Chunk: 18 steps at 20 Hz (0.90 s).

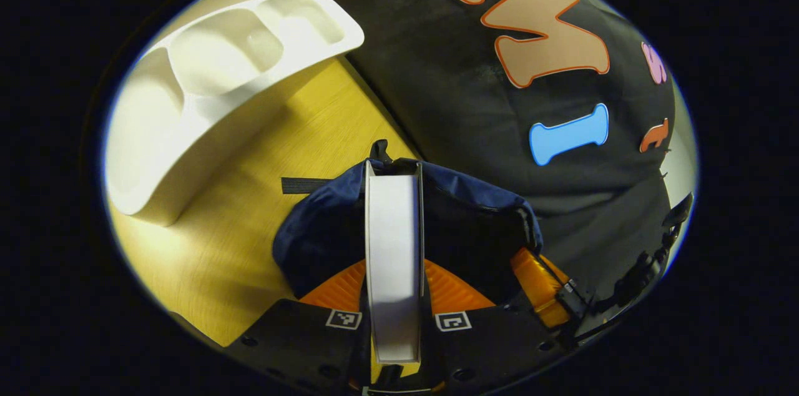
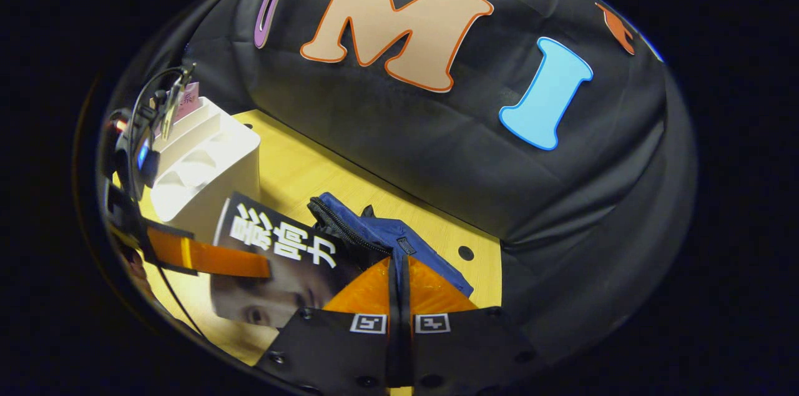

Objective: Open the schoolbag, grab two books from the bookshelf and put them into the schoolbag.

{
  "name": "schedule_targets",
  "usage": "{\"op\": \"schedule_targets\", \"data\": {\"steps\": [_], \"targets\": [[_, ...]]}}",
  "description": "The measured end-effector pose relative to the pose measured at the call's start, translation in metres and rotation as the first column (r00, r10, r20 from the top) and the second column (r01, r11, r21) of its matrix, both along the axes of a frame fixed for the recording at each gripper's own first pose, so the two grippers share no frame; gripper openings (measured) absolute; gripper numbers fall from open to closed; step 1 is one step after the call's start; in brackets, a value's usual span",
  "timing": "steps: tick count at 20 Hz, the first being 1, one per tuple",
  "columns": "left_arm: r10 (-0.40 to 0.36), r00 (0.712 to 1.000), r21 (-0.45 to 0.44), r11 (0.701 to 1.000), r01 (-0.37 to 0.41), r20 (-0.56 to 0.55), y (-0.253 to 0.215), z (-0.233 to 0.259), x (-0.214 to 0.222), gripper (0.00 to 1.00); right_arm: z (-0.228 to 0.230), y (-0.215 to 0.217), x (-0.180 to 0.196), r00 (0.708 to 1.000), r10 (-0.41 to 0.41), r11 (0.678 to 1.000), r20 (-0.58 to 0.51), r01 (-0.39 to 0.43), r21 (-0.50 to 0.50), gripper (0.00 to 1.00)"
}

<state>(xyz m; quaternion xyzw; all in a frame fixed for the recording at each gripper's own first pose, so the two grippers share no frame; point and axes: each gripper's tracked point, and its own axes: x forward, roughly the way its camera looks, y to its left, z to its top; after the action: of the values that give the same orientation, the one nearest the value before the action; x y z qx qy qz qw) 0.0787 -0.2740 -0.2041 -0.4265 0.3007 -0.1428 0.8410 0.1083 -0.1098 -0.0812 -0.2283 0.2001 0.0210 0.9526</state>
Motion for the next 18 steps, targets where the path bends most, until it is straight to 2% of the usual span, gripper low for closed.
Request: {"op": "schedule_targets", "data": {"steps": [9, 11, 13, 18], "targets": [[0.009, 0.998, -0.131, 0.991, -0.002, 0.056, -0.035, -0.035, 0.044, 0.28, 0.004, 0.016, -0.003, 0.999, 0.018, 0.999, 0.048, -0.016, -0.039, 0.03], [0.007, 0.996, -0.119, 0.993, 0.004, 0.094, -0.039, -0.039, 0.046, 0.29, 0.004, 0.022, -0.003, 0.998, 0.034, 0.997, 0.06, -0.03, -0.065, 0.03], [-0.011, 0.994, -0.114, 0.993, 0.024, 0.111, -0.046, -0.044, 0.043, 0.27, 0.003, 0.027, -0.003, 0.997, 0.048, 0.995, 0.061, -0.042, -0.089, 0.02], [-0.033, 0.989, -0.113, 0.992, 0.05, 0.144, -0.058, -0.051, 0.052, 0.29, 0.004, 0.029, -0.004, 0.997, 0.039, 0.997, 0.066, -0.034, -0.076, 0.03]]}}
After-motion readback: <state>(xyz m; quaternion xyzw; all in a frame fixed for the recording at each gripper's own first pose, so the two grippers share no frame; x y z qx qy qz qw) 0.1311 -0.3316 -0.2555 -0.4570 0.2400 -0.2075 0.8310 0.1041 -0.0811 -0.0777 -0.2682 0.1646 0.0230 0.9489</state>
